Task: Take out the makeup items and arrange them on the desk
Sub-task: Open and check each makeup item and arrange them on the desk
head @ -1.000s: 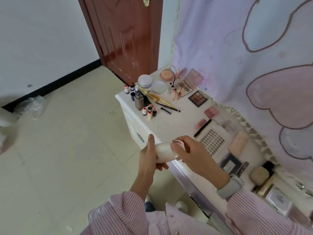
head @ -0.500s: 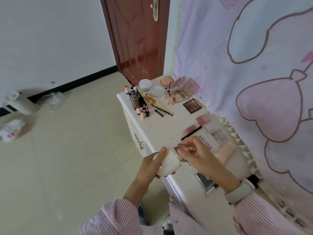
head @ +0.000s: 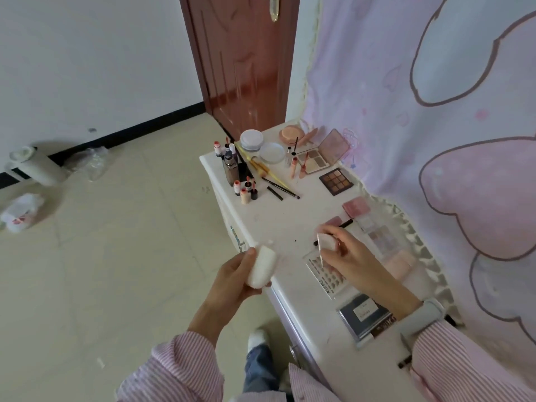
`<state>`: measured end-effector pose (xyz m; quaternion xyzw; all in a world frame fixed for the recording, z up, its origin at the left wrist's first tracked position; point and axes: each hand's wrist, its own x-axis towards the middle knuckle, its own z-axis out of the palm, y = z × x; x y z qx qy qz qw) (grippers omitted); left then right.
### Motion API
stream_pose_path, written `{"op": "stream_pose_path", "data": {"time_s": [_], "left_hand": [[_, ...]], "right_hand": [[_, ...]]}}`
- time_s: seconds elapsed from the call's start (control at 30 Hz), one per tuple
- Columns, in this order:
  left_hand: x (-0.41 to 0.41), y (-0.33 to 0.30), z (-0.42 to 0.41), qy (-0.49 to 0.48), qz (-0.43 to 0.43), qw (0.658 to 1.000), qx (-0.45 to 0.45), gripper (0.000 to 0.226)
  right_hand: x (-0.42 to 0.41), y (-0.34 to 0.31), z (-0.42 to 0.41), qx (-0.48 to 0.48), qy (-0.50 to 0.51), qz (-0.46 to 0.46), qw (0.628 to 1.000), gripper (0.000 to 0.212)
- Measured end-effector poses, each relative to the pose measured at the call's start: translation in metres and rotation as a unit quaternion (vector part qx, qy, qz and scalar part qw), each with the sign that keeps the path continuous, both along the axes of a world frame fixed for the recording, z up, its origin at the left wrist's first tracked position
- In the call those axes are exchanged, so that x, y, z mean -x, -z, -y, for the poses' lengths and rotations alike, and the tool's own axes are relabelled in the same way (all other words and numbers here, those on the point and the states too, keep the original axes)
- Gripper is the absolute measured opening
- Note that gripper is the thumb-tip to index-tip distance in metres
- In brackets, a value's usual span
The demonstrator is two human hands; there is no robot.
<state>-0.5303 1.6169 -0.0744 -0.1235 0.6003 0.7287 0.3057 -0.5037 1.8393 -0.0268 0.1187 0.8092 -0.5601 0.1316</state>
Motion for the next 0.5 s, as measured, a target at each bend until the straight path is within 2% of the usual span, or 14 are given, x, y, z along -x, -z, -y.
{"op": "stream_pose_path", "data": {"time_s": [0.1,0.2,0.27,0.37,0.5], "left_hand": [[0.020,0.019,-0.003,-0.069,0.009,0.997,-0.042,0.038],[0.045,0.037,-0.010,-0.106,-0.048,0.991,0.063,0.032],[0.062,0.045,-0.015,-0.108,-0.086,0.982,0.127,0.031],[0.086,0.057,-0.026,-0.097,-0.138,0.969,0.182,0.032],[0.110,0.072,-0.037,-0.094,-0.178,0.948,0.248,0.033]], "right_hand": [[0.017,0.021,0.004,0.036,0.052,0.040,0.997,0.023],[0.037,0.048,0.013,0.041,0.094,0.048,0.994,0.014],[0.052,0.066,0.021,0.027,0.116,0.050,0.992,0.019],[0.079,0.089,0.033,0.005,0.133,0.056,0.990,0.025],[0.117,0.112,0.037,-0.061,0.109,0.070,0.990,0.022]]}}
